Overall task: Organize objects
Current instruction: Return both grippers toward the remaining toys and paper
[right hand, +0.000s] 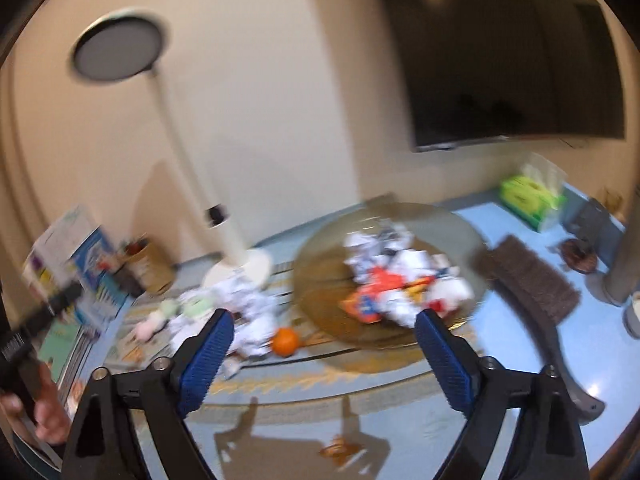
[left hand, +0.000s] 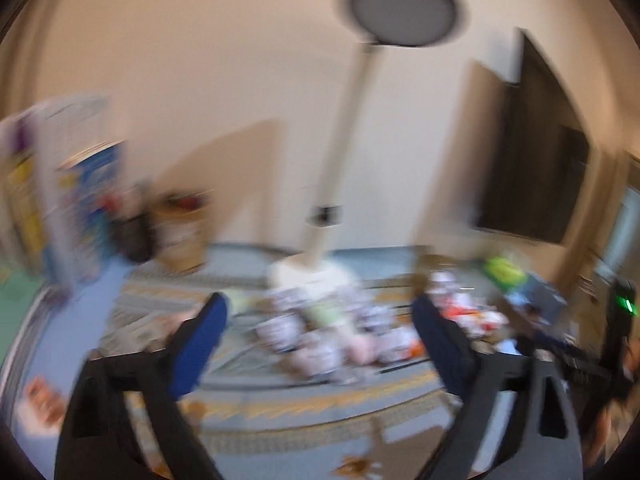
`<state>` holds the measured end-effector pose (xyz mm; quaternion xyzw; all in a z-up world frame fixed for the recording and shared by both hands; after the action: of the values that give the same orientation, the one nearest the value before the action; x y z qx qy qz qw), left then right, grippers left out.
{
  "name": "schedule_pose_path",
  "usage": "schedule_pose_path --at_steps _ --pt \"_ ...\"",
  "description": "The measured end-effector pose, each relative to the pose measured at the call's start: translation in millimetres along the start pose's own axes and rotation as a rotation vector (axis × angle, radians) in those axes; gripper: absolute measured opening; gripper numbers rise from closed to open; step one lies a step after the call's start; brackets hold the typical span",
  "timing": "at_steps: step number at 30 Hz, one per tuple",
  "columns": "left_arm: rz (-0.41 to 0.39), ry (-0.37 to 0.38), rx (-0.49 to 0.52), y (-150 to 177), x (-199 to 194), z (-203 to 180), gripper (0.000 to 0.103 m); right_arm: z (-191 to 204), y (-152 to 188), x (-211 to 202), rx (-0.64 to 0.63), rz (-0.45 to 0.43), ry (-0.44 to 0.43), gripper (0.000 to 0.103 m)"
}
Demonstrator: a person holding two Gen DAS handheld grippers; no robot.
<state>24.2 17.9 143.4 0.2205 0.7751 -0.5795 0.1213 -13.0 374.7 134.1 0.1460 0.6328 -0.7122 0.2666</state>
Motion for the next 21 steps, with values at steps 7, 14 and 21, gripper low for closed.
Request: schedule_pose_path --at_steps 7,14,21 --pt "0.136 -0.158 -0.071 83.7 52.1 89.5 0.101 71.4 95.7 64.0 -0.083 0.104 -0.027 0.097" --pt "0.159 -0.142 -0.101 104.0 66.2 98.2 0.101 81.8 117.2 89.4 -0.150 0.122 0.045 0.097" --pt "0.185 -0.142 -0.113 105.4 68.9 98.8 0.101 92.5 124.4 98.0 -0.218 0.180 0.067 0.097"
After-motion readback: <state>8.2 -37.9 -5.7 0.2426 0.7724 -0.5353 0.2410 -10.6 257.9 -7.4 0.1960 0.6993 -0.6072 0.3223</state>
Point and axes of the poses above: each gripper's, at about its wrist camera, not at the fingertips, and x roughly the way its jaws point, z to its left, y to its underside, the point moved 6 cm from there along x, roughly the way its jaws point, and after that the axes turned 5 degrees about -x, right-handed, at the moved point
